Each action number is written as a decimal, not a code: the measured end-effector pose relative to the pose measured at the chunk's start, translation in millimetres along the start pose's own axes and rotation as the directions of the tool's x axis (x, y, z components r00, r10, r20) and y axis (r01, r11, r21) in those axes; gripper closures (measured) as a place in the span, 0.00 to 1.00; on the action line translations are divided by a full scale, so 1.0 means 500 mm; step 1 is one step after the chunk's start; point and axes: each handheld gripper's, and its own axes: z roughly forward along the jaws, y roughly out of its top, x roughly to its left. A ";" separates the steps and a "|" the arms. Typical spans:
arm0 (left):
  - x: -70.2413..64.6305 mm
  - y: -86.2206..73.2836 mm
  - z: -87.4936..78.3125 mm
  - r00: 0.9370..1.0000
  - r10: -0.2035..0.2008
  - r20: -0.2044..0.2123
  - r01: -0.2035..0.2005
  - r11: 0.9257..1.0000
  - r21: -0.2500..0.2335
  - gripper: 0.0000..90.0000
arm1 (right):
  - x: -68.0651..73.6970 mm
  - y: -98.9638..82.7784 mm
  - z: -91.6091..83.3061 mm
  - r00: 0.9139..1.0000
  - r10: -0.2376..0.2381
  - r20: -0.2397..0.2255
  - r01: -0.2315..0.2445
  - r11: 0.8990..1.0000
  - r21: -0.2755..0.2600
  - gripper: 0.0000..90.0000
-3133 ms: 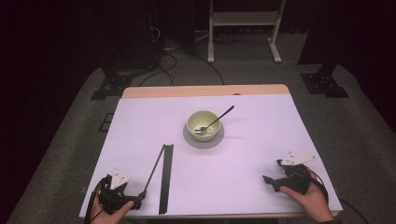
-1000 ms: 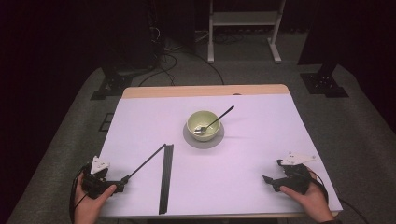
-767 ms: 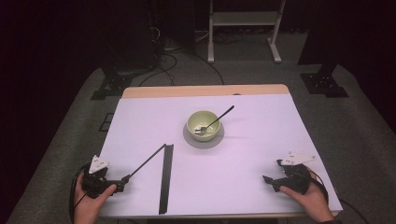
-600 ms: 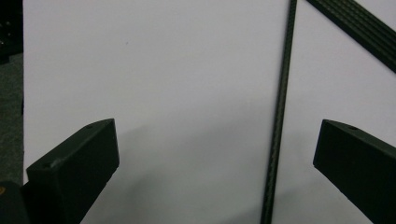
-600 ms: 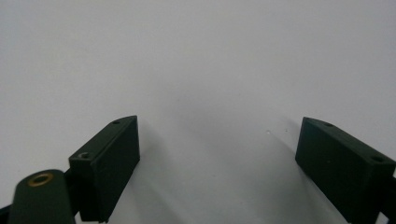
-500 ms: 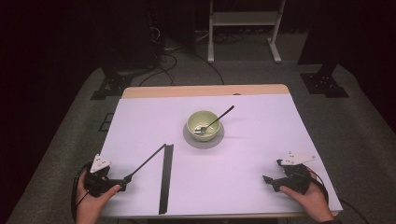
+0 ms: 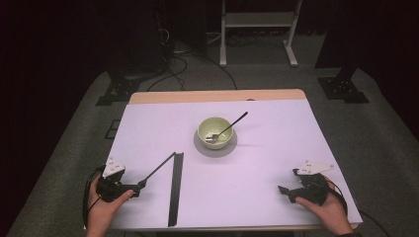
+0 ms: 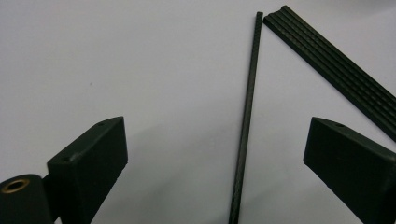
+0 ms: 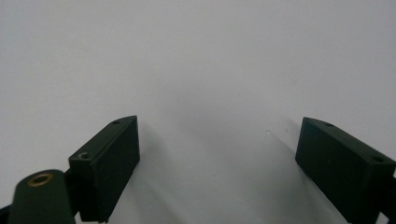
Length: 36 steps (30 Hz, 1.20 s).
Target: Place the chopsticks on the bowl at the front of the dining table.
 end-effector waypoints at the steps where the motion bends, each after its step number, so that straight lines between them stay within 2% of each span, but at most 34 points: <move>1: -0.002 0.002 0.002 1.000 0.000 0.006 0.000 1.000 0.000 0.10 | 0.000 0.000 0.000 1.000 0.000 0.000 0.000 1.000 0.000 0.13; 7: -0.007 0.015 0.019 1.000 0.019 0.025 -0.019 1.000 0.009 0.15 | 0.000 0.000 0.000 1.000 0.000 0.000 0.000 1.000 0.000 0.13; 13: -0.008 0.025 0.031 0.999 0.024 0.029 -0.024 1.000 -0.002 0.24 | 0.000 0.000 0.000 1.000 0.001 -0.001 -0.001 1.000 0.000 0.13; 19: -0.010 0.031 0.042 0.999 0.023 0.049 -0.024 1.000 0.002 0.29 | 0.000 0.000 0.000 1.000 0.001 -0.001 -0.001 1.000 0.000 0.13; 20: -0.011 0.032 0.043 0.998 0.027 0.050 -0.028 1.000 0.004 0.33 | 0.000 0.000 0.000 1.000 0.001 -0.001 -0.001 1.000 0.000 0.13; 24: -0.011 0.036 0.048 0.998 0.024 0.063 -0.025 0.999 0.023 0.39 | 0.000 0.000 0.000 1.000 0.002 -0.001 -0.002 1.000 0.000 0.13; 29: -0.015 0.044 0.058 0.997 0.032 0.065 -0.034 0.998 0.043 0.45 | 0.000 0.000 0.000 1.000 0.002 -0.001 -0.002 1.000 0.000 0.13; 33: -0.015 0.045 0.061 0.997 0.029 0.075 -0.032 0.999 0.041 0.56 | 0.000 0.000 0.000 1.000 0.002 -0.001 -0.002 1.000 0.000 0.13; 36: -0.014 0.046 0.060 0.996 0.029 0.079 -0.032 0.999 0.037 0.59 | 0.000 0.000 0.000 1.000 0.002 -0.001 -0.002 1.000 0.000 0.13</move>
